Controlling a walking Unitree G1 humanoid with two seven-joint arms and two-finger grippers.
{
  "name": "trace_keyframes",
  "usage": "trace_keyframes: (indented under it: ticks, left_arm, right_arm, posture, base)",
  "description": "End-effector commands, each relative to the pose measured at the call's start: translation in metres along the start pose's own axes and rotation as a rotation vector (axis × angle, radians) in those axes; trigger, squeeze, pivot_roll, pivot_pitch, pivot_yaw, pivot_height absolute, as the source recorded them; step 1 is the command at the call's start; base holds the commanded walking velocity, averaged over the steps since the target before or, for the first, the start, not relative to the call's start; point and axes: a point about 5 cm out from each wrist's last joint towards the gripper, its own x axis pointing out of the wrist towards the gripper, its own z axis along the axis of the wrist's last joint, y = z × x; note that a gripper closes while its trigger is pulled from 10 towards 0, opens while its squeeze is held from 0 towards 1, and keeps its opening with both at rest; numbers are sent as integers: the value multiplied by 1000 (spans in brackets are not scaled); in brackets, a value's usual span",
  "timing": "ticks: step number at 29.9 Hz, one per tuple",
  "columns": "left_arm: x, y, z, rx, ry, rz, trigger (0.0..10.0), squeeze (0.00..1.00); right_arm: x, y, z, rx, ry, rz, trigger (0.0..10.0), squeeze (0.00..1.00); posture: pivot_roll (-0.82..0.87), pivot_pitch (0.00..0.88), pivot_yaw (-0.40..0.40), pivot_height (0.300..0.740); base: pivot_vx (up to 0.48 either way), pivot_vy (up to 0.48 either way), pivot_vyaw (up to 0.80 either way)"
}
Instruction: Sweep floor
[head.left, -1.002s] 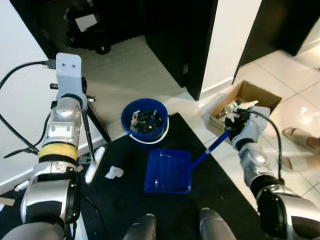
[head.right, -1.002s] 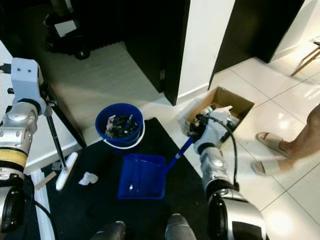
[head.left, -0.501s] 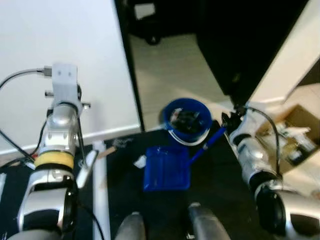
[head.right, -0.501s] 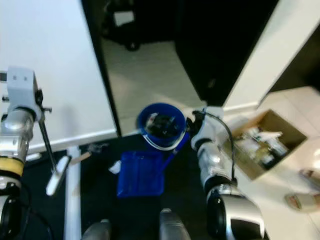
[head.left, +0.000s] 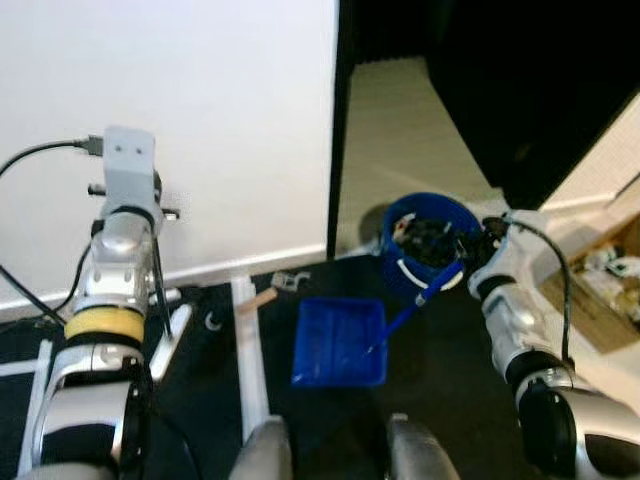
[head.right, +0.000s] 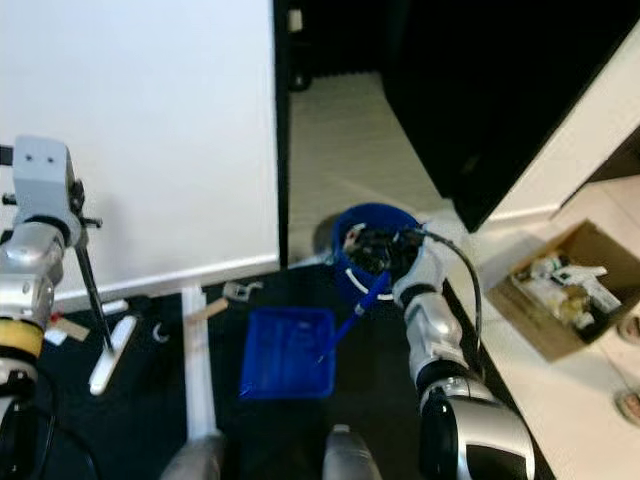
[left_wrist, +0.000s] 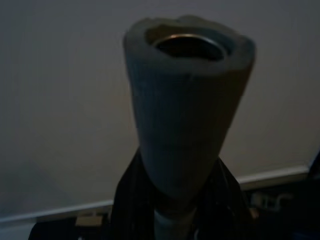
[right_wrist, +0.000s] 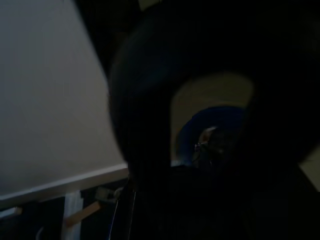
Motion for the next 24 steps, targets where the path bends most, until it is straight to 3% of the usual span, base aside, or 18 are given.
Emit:
trace_keyframes:
  ticks: [1,17,18,24]
  left_arm:
    - [1,-4,10,2,-37,-12,10000,0]
    - [-4,-24,9,-51,-53,-44,10000,0]
    - [-4,-25,8,-111,-55,-40,10000,0]
    - [-4,-24,3,-123,-34,24,10000,0]
  right_arm:
    - [0,-5,7,25,-53,-23,10000,0]
    - [-2,-11,8,-13,-55,-15,10000,0]
    - [-1,-11,12,-22,-76,-11,10000,0]
    - [3,-7,20,-52,-104,22,10000,0]
  posture:
    - [139,7,-14,740]
    - [130,12,-21,740]
    - [129,11,-22,740]
    - [115,0,-27,740]
  base:
    - [0,0,0]
    - [0,0,0]
    - [0,-480,0]
    - [0,-480,0]
